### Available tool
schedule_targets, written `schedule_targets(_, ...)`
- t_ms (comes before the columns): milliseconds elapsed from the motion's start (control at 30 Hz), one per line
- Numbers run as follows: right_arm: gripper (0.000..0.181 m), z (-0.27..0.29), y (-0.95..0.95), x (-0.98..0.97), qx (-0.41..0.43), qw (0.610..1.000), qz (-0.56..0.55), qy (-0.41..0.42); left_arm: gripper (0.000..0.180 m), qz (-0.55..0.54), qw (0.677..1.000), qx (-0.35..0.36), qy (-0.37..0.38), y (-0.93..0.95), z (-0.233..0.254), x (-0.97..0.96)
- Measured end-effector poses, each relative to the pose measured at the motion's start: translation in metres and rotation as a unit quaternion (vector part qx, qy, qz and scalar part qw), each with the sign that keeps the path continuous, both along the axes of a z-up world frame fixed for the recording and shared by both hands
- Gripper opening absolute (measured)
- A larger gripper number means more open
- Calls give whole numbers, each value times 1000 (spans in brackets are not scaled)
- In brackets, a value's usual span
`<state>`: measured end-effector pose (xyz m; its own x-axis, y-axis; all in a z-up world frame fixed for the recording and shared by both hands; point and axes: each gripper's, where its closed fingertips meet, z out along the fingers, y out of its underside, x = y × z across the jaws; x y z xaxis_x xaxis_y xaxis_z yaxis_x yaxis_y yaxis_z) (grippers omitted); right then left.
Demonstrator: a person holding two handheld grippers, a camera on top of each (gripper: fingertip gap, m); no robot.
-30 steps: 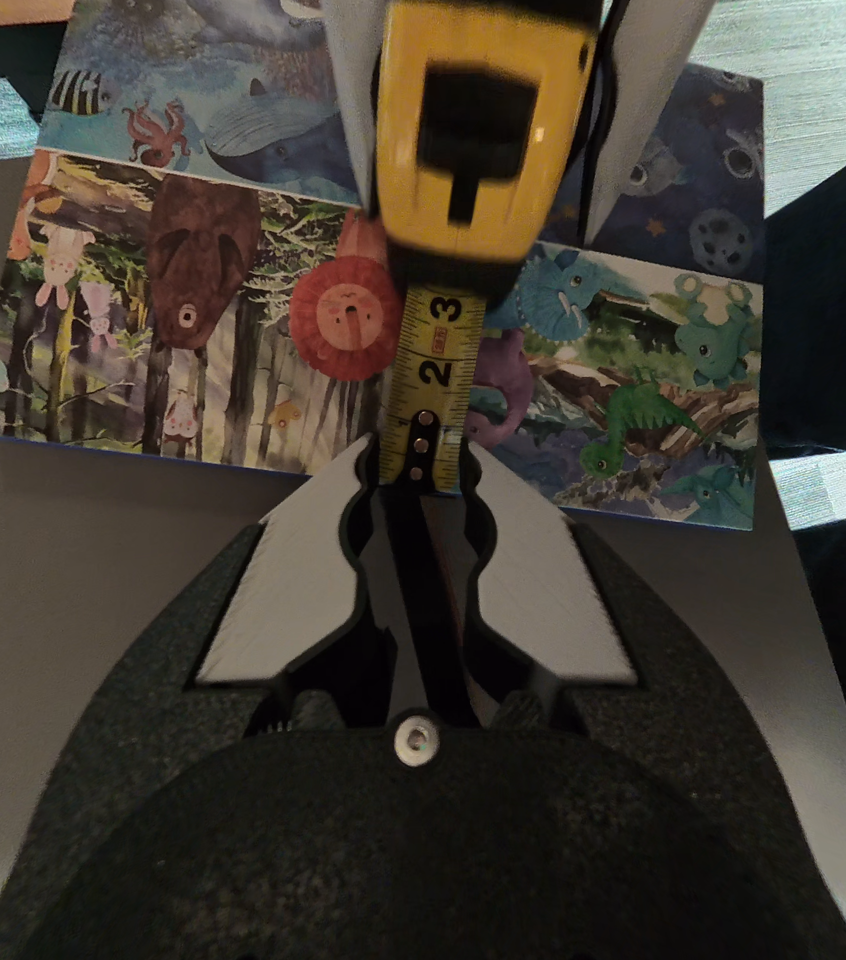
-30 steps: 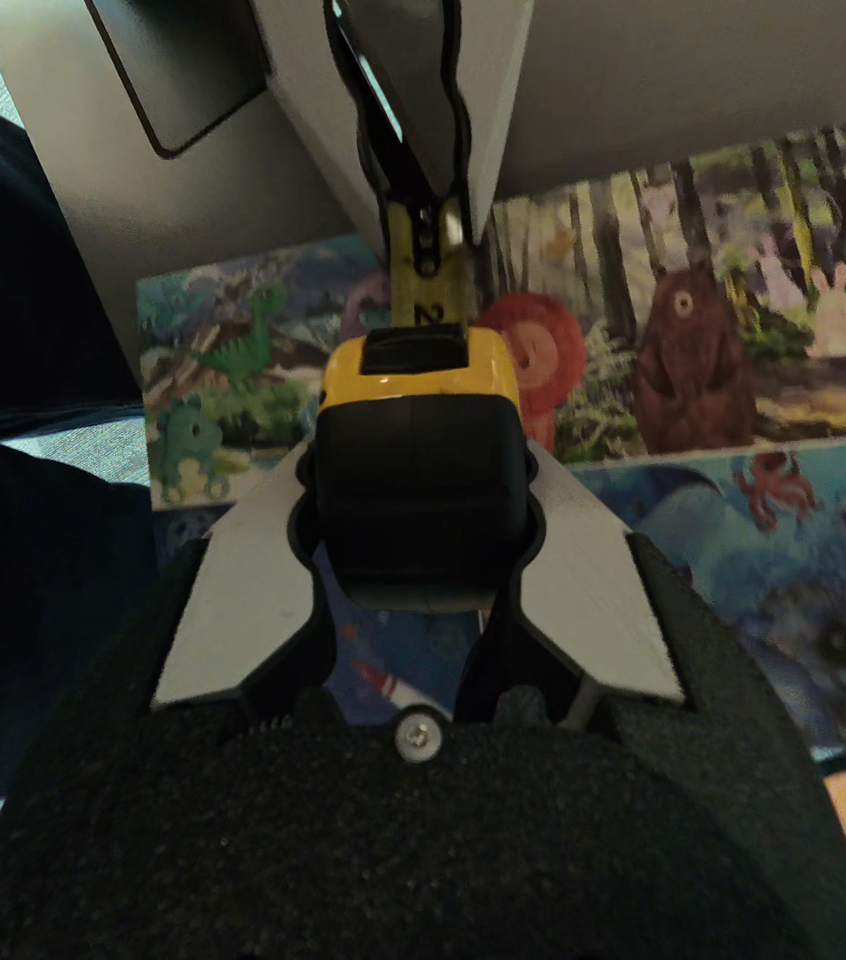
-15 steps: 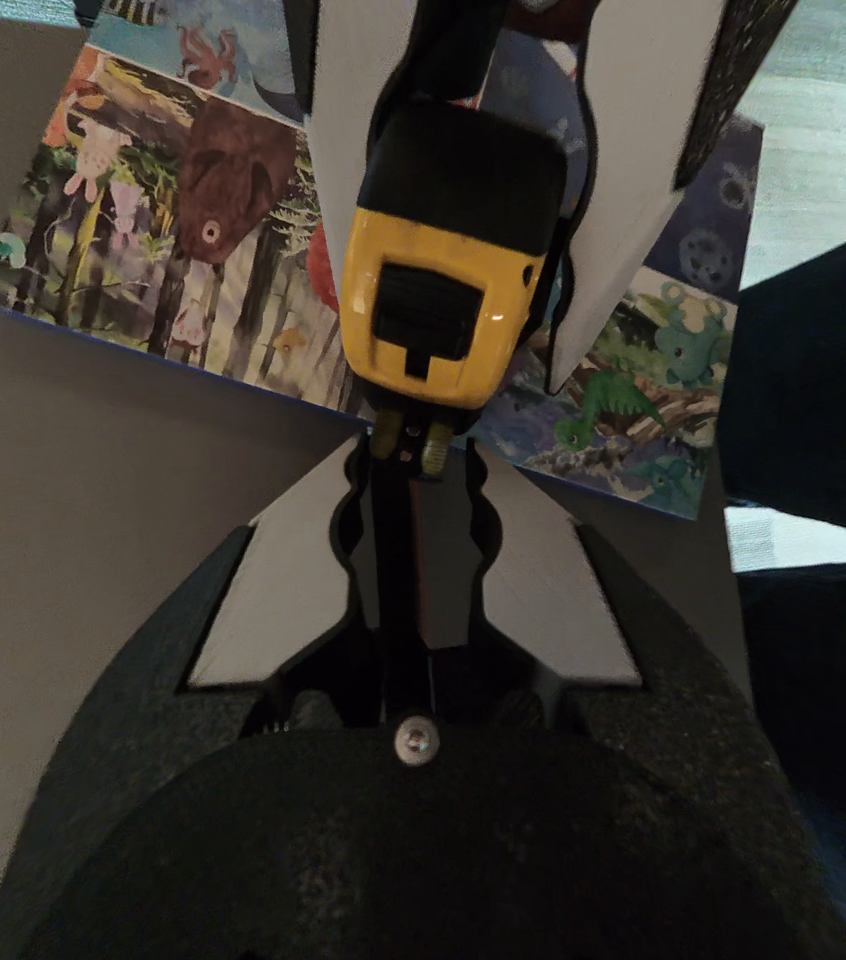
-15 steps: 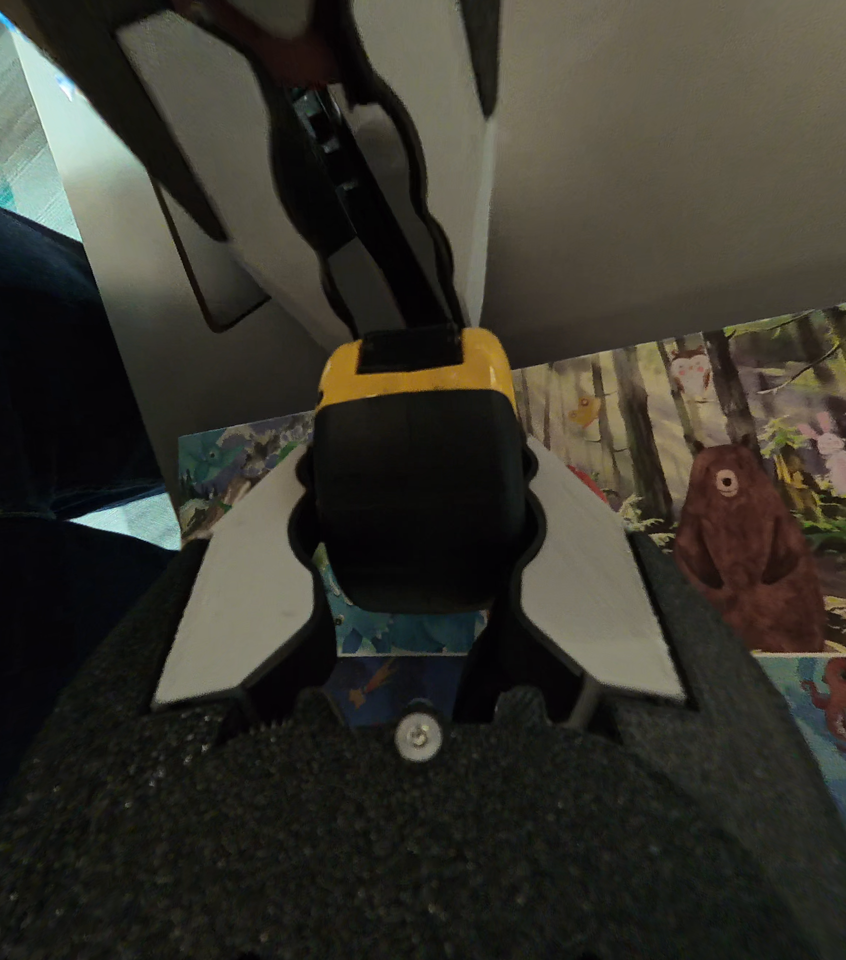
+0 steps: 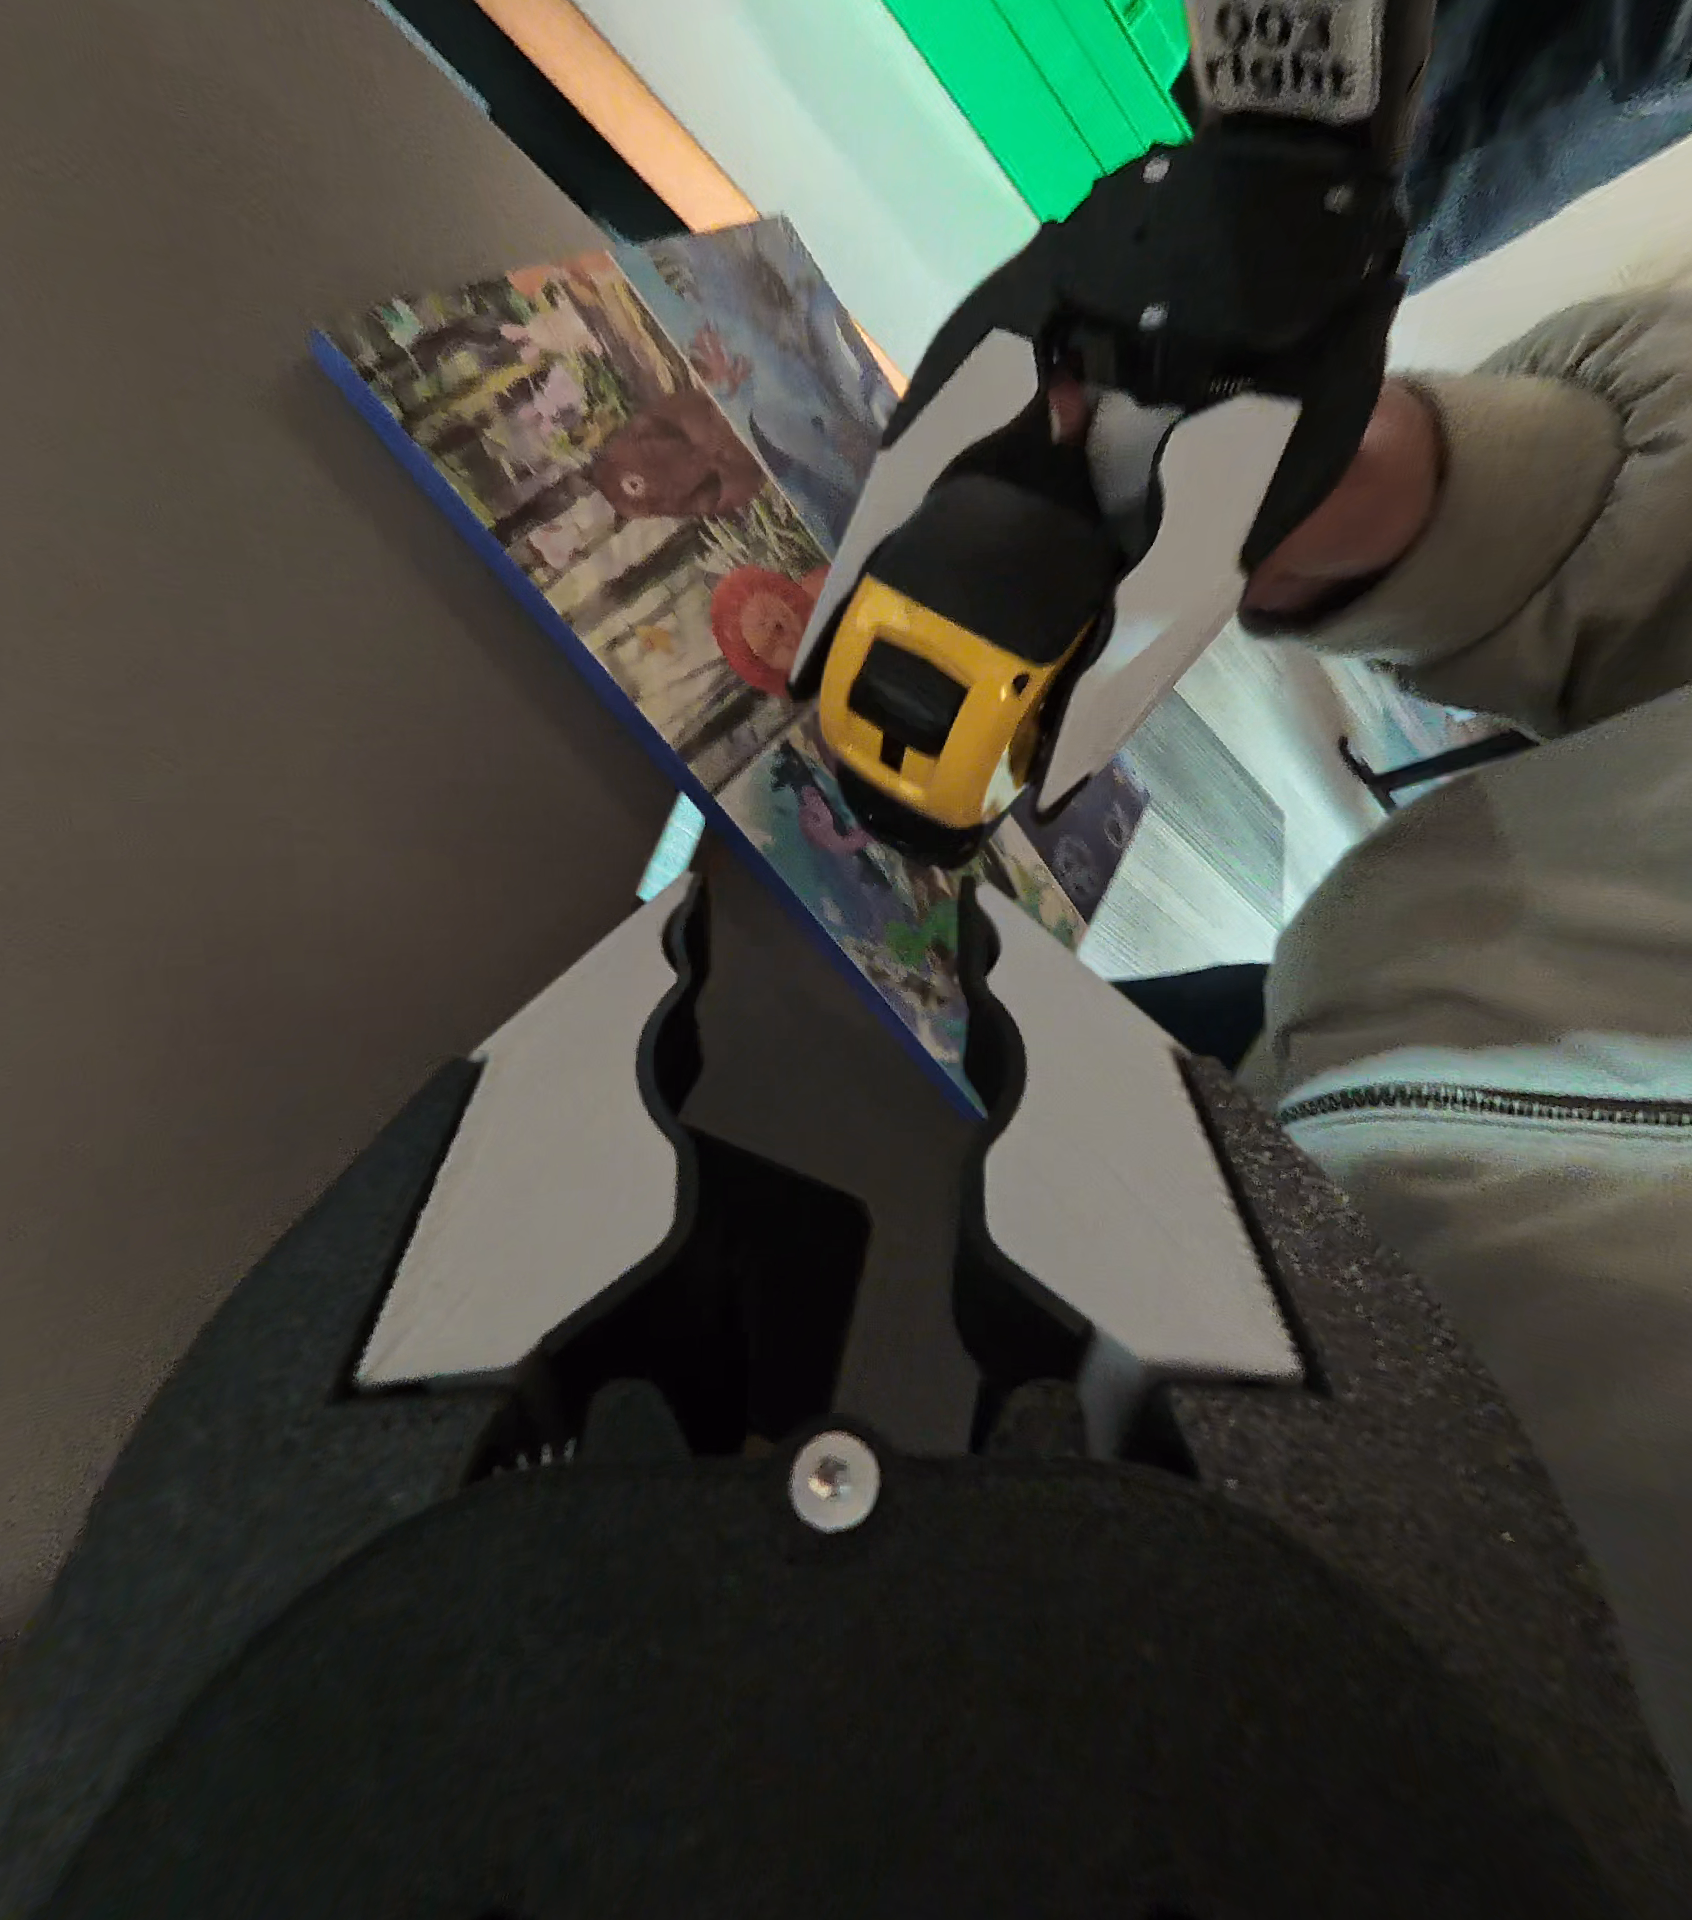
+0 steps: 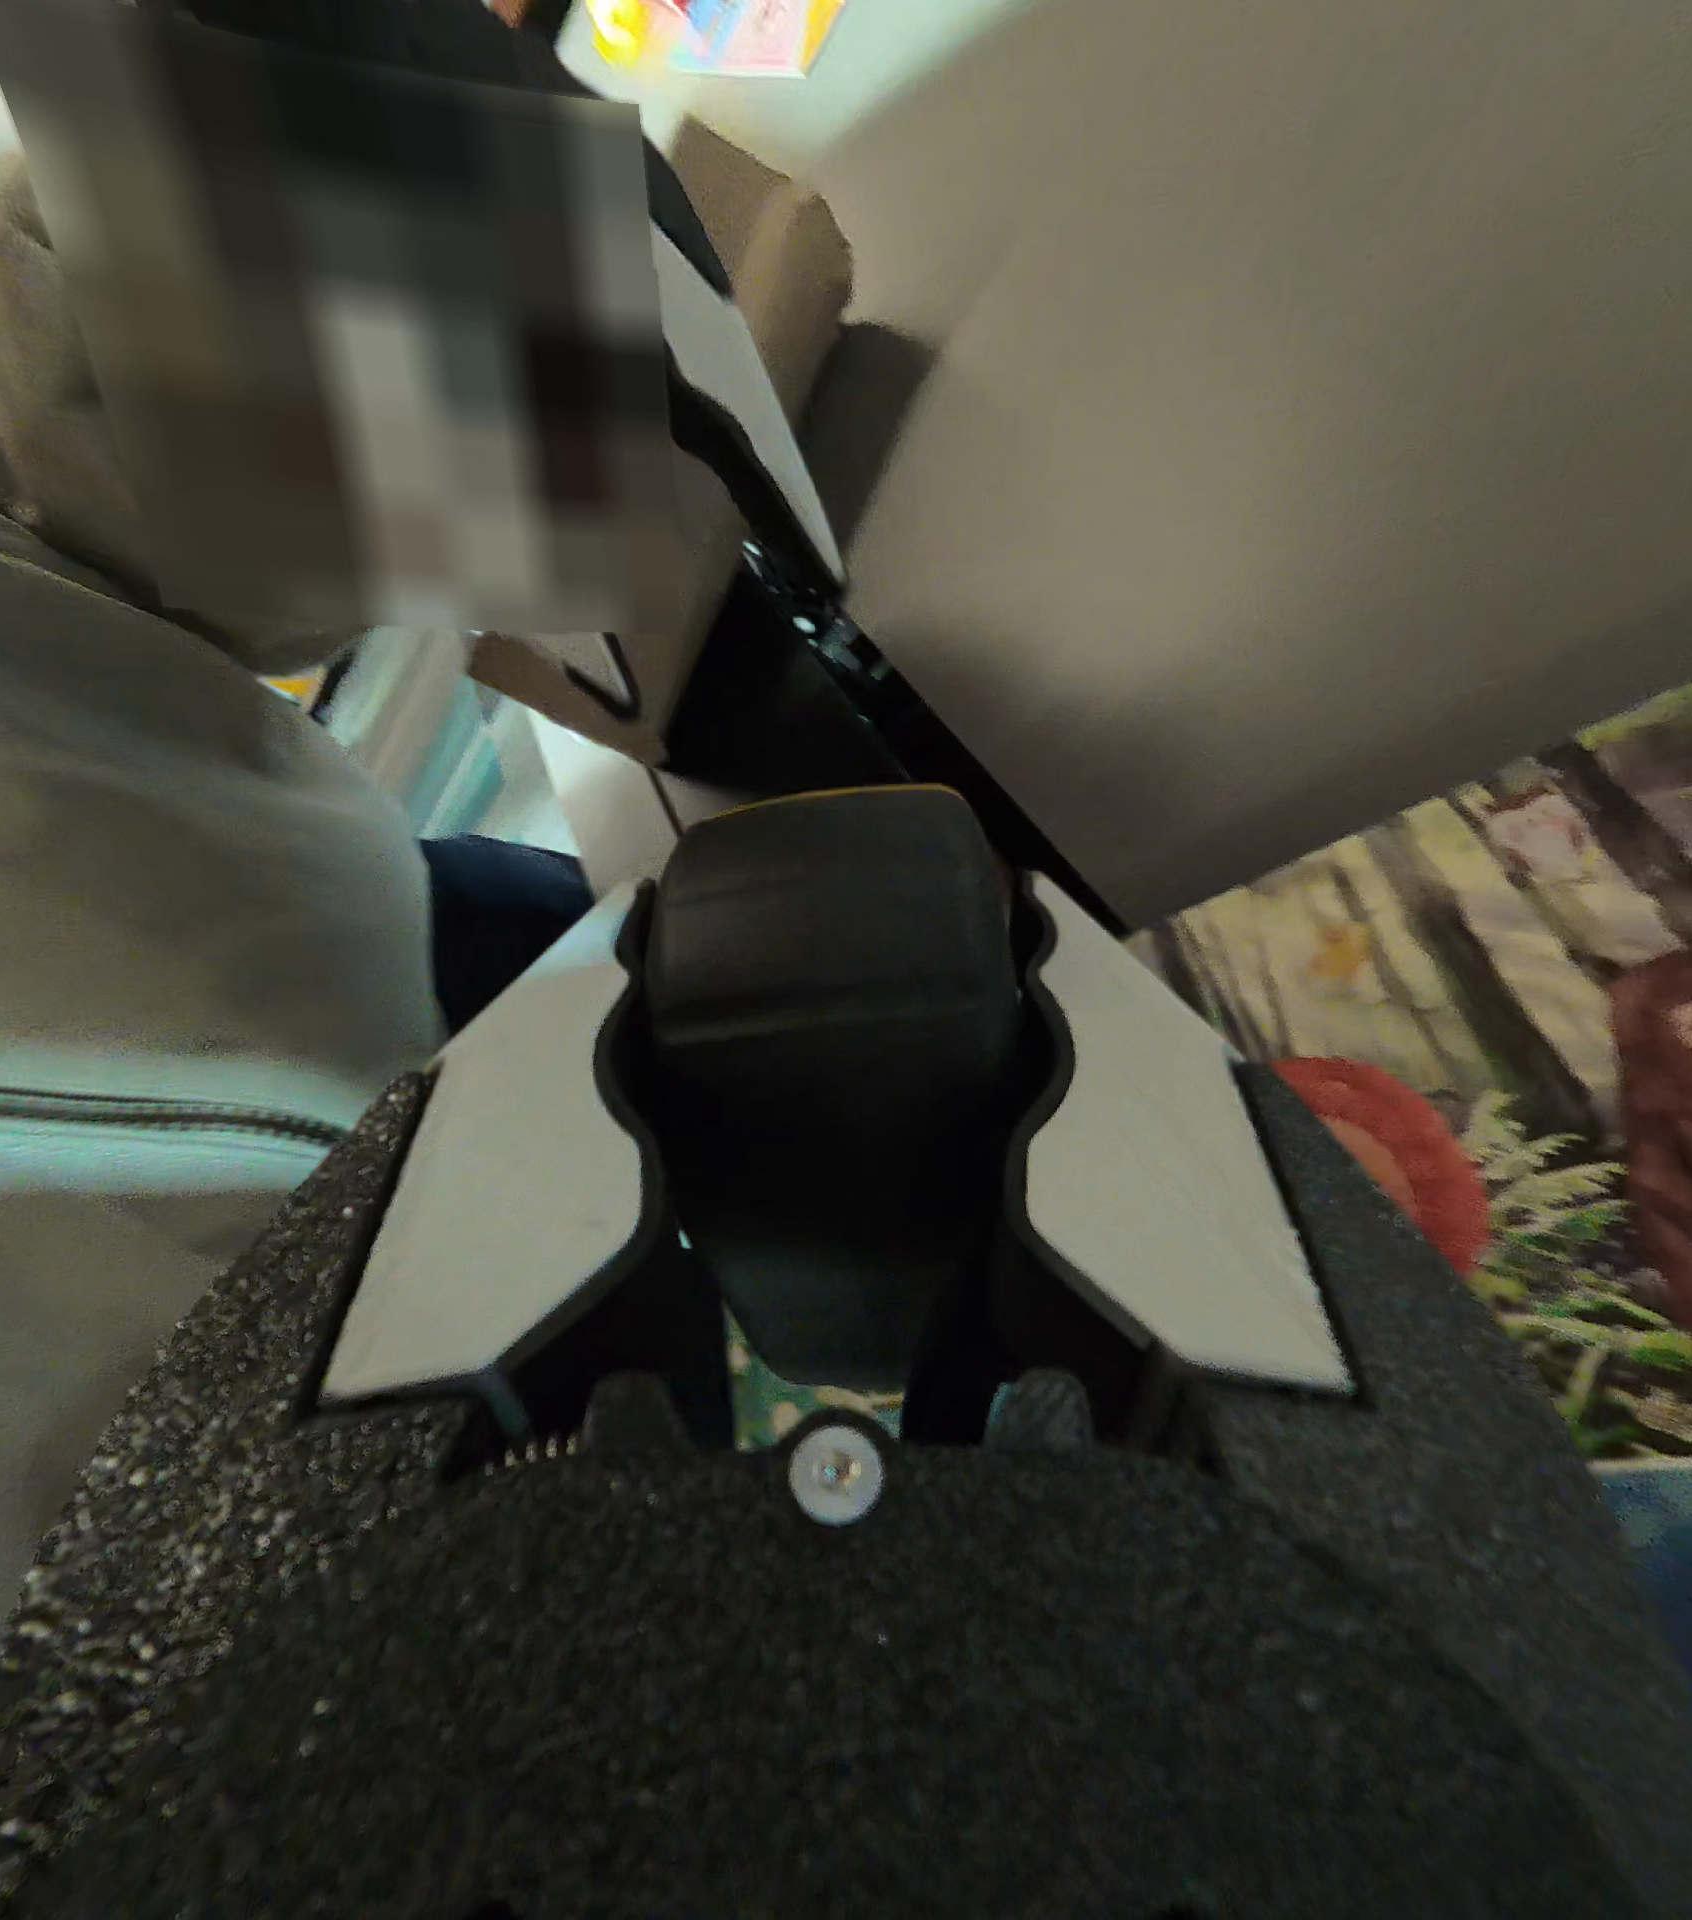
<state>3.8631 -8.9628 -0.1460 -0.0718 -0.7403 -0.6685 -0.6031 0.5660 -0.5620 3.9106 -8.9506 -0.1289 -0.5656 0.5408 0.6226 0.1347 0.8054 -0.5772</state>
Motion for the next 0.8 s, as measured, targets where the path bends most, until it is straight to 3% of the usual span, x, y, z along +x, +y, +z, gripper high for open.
schedule_targets(133,67,-10,11,0,-45,997,38,53,58,-30,999,7,-30,23,-20,-26)
schedule_targets(233,67,-10,13,3,-9,998,33,45,73,-43,998,4,-40,27,-36,-50)
schedule_targets(333,68,26,6,13,78,996,-14,-33,78,-4,996,33,80,14,-17,-73)
schedule_targets(400,67,55,-1,18,134,986,-49,-90,65,17,981,22,193,7,19,-78)
schedule_targets(500,68,95,-9,20,167,973,-71,-143,57,62,965,-3,254,-2,59,-76)
schedule_targets(633,67,151,2,27,162,970,-25,-180,56,87,967,-52,235,4,113,-70)
schedule_targets(800,67,238,51,39,103,959,124,-231,55,144,972,-131,132,36,189,-57)
